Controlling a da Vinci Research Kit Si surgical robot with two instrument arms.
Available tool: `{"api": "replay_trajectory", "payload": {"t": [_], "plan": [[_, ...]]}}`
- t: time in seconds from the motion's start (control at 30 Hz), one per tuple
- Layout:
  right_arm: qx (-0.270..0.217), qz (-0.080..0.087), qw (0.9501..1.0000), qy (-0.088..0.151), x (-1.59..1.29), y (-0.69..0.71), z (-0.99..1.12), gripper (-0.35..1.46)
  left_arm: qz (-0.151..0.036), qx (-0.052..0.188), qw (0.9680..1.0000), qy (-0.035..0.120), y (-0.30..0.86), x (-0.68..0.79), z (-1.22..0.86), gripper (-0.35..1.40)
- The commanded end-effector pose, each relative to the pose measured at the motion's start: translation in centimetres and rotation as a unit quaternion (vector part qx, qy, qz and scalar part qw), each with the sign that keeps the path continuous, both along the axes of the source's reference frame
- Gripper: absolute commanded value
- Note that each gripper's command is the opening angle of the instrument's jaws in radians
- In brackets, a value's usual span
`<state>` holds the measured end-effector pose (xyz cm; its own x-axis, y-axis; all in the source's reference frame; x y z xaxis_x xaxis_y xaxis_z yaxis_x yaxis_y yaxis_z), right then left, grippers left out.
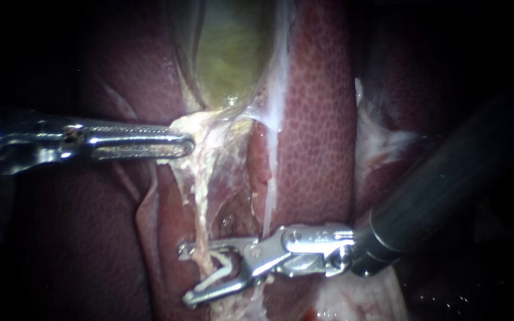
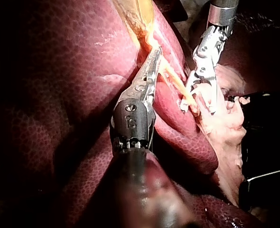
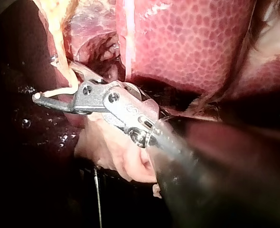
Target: Clipping first clip left tube
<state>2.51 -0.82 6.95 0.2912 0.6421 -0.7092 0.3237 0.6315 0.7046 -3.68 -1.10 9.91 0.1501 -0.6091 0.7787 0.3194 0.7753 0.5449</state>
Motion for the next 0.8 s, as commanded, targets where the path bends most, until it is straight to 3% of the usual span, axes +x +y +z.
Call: {"api": "replay_trajectory", "payload": {"t": [0.03,0.07,0.27,0.8], "plan": [[0.014,-0.009,0.9998,-0.006,-0.04,0.0,-0.03,-0.12,0.0,0.0,1.0,0.0,0.0,0.0,0.0,-0.35],[0.012,-0.006,0.9998,-0.013,-0.04,0.01,0.0,-0.35,0.0,0.0,1.0,0.0,0.0,0.01,-0.01,-0.35],[0.008,-0.009,0.9998,-0.017,0.01,-0.06,0.17,-0.35,0.0,0.0,1.0,0.0,0.0,0.01,-0.01,-0.35],[0.009,-0.009,0.9998,-0.017,0.01,-0.05,0.16,-0.35,0.0,0.0,1.0,0.001,-0.02,0.01,-0.01,-0.35]]}}
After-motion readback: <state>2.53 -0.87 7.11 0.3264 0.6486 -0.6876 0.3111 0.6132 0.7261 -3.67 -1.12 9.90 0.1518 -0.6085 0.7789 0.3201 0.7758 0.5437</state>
